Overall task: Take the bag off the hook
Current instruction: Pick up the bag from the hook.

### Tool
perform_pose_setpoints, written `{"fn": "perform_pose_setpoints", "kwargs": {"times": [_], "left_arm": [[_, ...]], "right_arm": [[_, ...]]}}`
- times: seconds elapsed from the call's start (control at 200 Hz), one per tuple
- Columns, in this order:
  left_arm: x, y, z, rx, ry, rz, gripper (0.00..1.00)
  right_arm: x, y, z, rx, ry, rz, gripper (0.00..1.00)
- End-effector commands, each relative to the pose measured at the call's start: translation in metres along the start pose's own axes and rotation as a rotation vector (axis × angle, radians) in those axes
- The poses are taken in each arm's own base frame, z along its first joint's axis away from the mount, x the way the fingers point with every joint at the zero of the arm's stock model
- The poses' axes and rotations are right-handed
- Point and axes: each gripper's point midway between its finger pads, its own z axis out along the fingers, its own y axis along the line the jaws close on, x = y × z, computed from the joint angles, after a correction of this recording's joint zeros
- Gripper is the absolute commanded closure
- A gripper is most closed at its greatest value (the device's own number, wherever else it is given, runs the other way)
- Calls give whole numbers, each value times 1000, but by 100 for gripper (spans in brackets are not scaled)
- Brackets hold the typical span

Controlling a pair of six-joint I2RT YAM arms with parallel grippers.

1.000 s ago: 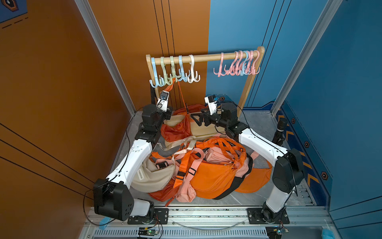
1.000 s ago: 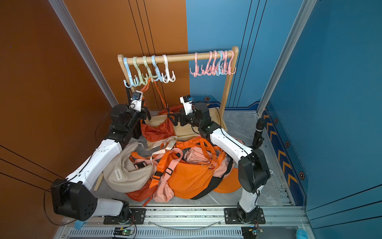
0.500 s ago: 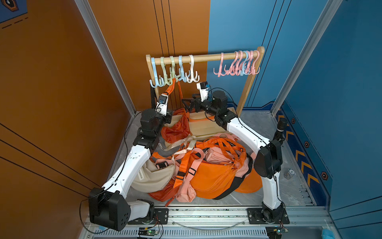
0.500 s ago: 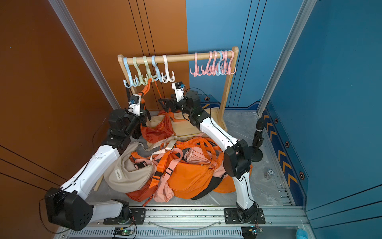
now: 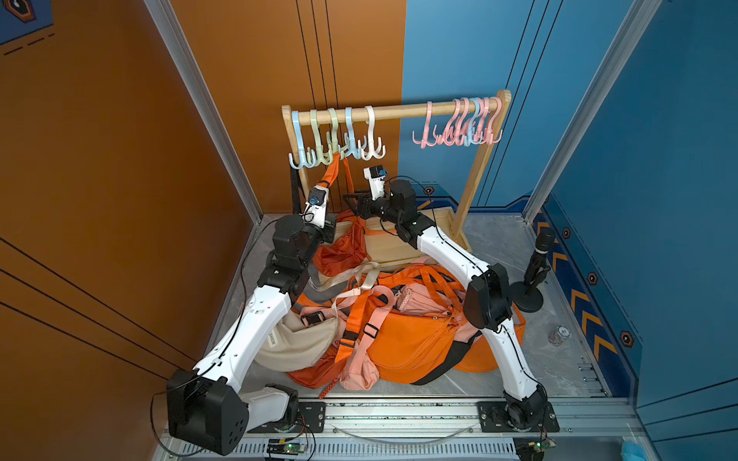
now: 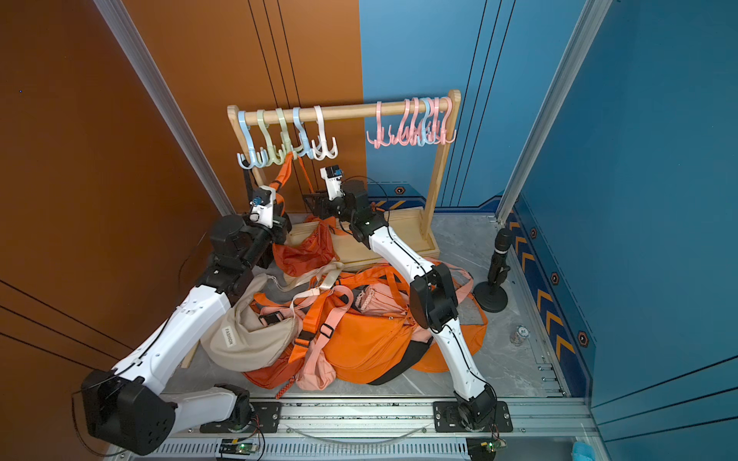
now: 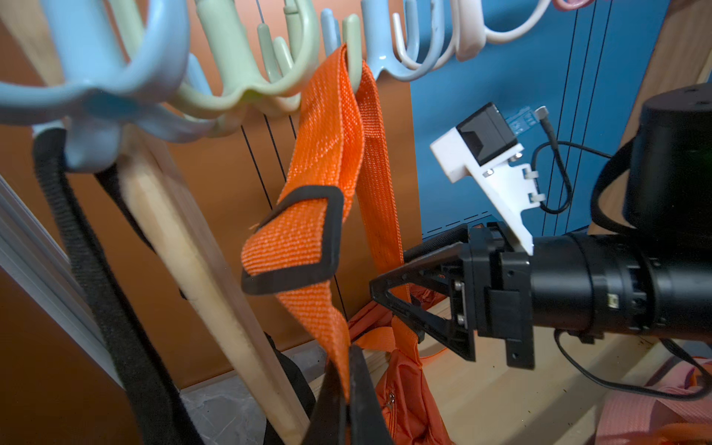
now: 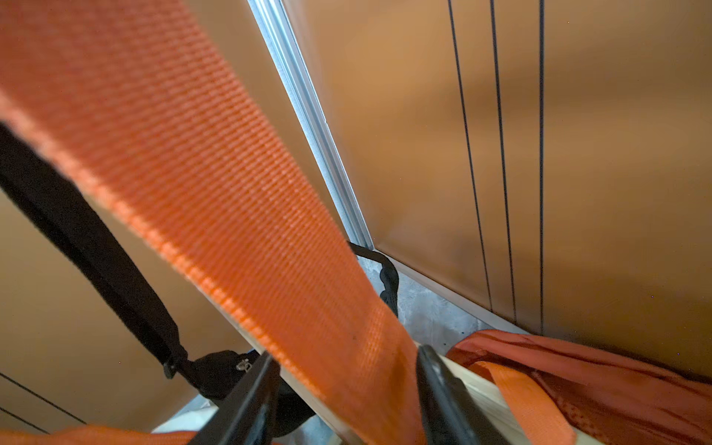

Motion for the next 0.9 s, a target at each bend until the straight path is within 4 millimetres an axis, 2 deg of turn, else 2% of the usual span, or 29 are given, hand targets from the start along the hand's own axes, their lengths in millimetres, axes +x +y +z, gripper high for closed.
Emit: {"fn": "perform_pose_setpoints", "kwargs": {"times": [0.0,0.11,0.325,0.541,0.831,0.876,0.896], "left_arm": [[-5,-5,-9,21,-15,-10,100],[-4,-4,-12,17,-15,-8,100],[-6,-4,-15,19,-20,-7,100],[-11,-2,-18,13,-31,-8,100],[-41,-7,-13,47,-76,-15,100],[-46,-10,-12,55,-81,-8,100],[-48,-11,-11,56,-82,-6,100]], "right_arm": [[-29,4,-4,-2,-65,4,71],[-35,7,-6,-11,-74,9,100],[-45,21,-14,-37,-72,7,100],[-59,39,-33,-54,-95,-9,100],[-80,63,-61,-79,-129,-47,100],[-76,62,-61,-77,-122,-47,100],[-91,71,-71,-87,-146,-60,100]]}}
